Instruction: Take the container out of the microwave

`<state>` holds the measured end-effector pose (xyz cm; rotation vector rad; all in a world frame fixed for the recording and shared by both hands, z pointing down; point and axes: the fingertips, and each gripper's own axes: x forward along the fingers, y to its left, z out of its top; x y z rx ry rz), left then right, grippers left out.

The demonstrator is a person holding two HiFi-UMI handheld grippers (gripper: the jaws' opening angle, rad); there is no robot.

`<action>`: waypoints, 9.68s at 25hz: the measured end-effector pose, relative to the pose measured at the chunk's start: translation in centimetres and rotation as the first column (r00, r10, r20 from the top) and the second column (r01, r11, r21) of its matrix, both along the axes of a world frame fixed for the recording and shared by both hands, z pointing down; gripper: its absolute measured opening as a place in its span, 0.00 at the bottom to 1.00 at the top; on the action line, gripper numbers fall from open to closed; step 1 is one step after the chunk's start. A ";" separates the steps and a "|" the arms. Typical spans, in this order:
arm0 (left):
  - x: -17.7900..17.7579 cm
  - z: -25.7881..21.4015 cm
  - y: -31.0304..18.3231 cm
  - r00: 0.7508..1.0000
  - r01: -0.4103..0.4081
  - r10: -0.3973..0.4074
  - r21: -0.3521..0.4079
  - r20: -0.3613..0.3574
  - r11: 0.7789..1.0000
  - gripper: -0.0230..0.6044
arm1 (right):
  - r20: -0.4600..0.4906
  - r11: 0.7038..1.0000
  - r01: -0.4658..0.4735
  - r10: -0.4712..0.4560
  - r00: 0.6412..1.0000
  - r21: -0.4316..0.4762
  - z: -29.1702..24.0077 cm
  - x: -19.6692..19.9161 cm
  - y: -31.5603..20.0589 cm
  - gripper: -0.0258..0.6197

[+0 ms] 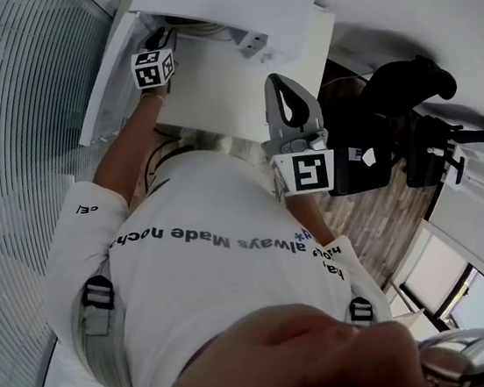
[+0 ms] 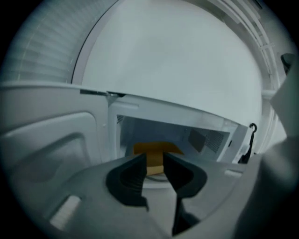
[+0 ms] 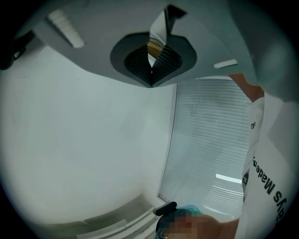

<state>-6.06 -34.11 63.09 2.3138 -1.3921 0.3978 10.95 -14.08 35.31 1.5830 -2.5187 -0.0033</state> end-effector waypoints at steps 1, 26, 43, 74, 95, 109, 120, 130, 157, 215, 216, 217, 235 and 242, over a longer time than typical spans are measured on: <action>-0.1 0.6 -0.5 1.000 0.010 -0.010 -0.013 -0.004 1.000 0.22 | -0.001 1.000 0.001 -0.001 1.000 -0.005 0.2 -0.1 -0.1 0.04; -0.6 6.6 -6.8 0.986 0.168 -0.167 -0.136 0.013 0.976 0.26 | 0.020 0.998 -0.039 0.040 0.999 -0.051 1.4 -0.9 -2.0 0.04; -0.9 6.5 -7.7 0.979 0.200 -0.196 -0.129 0.049 0.971 0.07 | 0.008 0.995 -0.056 0.056 0.998 -0.080 2.5 -0.1 -1.1 0.04; -2.0 4.0 -4.0 0.980 0.197 -0.194 -0.117 0.036 0.973 0.06 | 0.027 0.998 -0.027 0.028 0.999 -0.057 1.8 -0.4 1.1 0.04; -1.1 7.4 -6.6 0.981 0.190 -0.179 -0.194 0.070 0.963 0.08 | 0.032 0.994 -0.068 0.071 0.997 -0.081 2.8 0.6 0.3 0.04; 0.4 7.1 -8.0 0.989 0.145 -0.137 -0.150 0.064 0.978 0.14 | 0.036 0.993 -0.082 0.085 0.996 -0.089 3.0 0.9 -0.9 0.04; 1.2 7.9 -8.4 0.993 0.110 -0.102 -0.169 0.055 0.980 0.19 | 0.031 0.991 -0.085 0.089 0.996 -0.101 3.3 1.2 -0.9 0.04; 0.8 7.9 -8.8 0.989 0.147 -0.139 -0.181 0.055 0.972 0.08 | 0.032 0.990 -0.091 0.095 0.995 -0.106 3.6 1.6 -0.9 0.04; -1.6 5.9 -4.4 0.978 0.200 -0.207 -0.203 -0.011 0.958 0.07 | 0.081 0.995 -0.070 0.075 0.994 -0.068 2.3 0.4 -0.2 0.04; 4.4 7.8 12.8 0.996 0.006 -0.033 -0.301 -0.086 0.954 0.07 | 0.063 0.996 -0.067 0.071 0.996 -0.059 2.6 0.9 2.0 0.04; 4.7 7.8 12.9 0.996 0.009 -0.036 -0.303 -0.086 0.953 0.07 | 0.062 0.996 -0.067 0.071 0.996 -0.060 2.6 0.9 2.0 0.04; 5.1 7.9 13.0 0.996 0.008 -0.036 -0.304 -0.086 0.953 0.07 | 0.061 0.996 -0.068 0.071 0.996 -0.060 2.7 1.0 2.1 0.04; 9.9 11.3 15.5 0.999 -0.021 0.003 -0.349 -0.053 0.937 0.07 | 0.054 0.992 -0.097 0.101 0.993 -0.078 3.4 2.1 3.3 0.04; 10.4 12.3 16.2 0.999 -0.032 0.014 -0.367 -0.051 0.930 0.08 | 0.049 0.991 -0.099 0.103 0.993 -0.086 3.7 2.3 3.6 0.04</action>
